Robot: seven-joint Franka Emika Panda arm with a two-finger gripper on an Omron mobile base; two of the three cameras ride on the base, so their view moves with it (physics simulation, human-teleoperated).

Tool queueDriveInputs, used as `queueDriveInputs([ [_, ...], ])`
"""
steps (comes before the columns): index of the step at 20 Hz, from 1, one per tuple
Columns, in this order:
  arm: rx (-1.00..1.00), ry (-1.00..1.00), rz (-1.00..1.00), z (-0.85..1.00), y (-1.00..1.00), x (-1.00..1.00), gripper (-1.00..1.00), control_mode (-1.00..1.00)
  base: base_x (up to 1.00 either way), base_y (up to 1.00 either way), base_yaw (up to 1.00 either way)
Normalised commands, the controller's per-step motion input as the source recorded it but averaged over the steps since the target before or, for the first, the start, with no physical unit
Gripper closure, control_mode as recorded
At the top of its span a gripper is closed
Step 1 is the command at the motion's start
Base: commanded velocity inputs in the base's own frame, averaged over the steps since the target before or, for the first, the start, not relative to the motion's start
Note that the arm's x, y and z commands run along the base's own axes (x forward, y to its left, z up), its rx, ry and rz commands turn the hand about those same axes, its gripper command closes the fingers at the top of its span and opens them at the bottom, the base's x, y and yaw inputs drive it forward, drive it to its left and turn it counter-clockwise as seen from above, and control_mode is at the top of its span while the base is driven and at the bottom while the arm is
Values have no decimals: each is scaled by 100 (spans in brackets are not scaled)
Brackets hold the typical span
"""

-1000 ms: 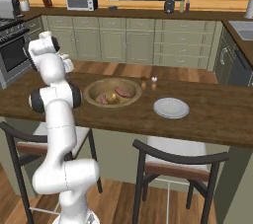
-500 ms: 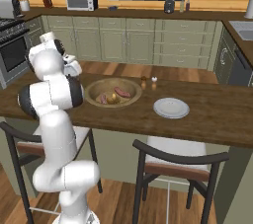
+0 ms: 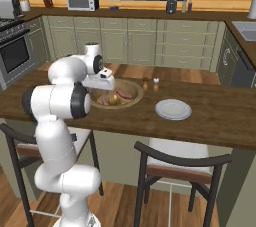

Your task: Place one bun and one sausage from the bowl on each plate.

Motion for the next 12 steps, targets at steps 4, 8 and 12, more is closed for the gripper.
queueDriveInputs([
  [4, -3, 25, 43, -84, -1, 89, -100, -100, 0, 0, 0],
  [8, 7, -18, 29, -68, 0, 64, -100, -100, 0, 0, 0],
  [12, 10, -10, -2, -32, 0, 18, -100, -100, 0, 0, 0],
])
